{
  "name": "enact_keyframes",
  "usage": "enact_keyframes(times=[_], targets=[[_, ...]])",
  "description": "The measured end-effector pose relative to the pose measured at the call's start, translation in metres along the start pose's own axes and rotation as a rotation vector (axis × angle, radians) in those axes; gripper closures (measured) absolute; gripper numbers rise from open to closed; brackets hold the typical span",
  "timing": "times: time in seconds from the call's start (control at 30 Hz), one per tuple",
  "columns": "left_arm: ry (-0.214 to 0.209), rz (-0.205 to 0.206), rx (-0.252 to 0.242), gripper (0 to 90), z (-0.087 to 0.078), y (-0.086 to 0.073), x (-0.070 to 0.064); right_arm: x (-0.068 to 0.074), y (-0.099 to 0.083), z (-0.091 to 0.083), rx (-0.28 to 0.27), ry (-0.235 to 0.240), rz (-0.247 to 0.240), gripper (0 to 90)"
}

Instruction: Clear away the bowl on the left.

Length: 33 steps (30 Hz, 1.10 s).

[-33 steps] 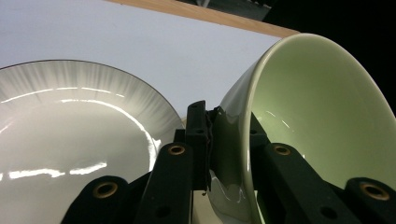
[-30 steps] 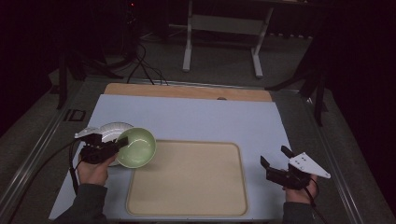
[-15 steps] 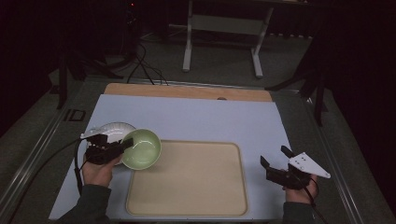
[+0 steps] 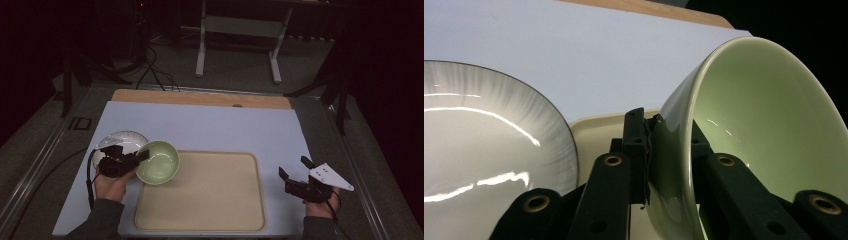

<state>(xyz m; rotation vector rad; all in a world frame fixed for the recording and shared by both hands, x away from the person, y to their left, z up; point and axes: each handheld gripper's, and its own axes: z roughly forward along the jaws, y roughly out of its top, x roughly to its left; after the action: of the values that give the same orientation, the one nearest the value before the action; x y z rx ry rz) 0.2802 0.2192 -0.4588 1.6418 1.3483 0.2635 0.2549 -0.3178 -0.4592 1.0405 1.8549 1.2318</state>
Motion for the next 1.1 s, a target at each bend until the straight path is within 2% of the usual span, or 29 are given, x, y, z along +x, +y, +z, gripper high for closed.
enact_keyframes(times=[0.5, 1.1], targets=[[-0.035, 0.033, 0.045, 80.6, 0.016, -0.006, -0.017, 0.000, 0.000, 0.000, 0.001, 0.001, -0.001, 14.0], [-0.039, 0.061, 0.074, 80.5, 0.034, -0.012, -0.032, 0.000, 0.000, 0.000, 0.003, 0.001, -0.003, 14.0]])
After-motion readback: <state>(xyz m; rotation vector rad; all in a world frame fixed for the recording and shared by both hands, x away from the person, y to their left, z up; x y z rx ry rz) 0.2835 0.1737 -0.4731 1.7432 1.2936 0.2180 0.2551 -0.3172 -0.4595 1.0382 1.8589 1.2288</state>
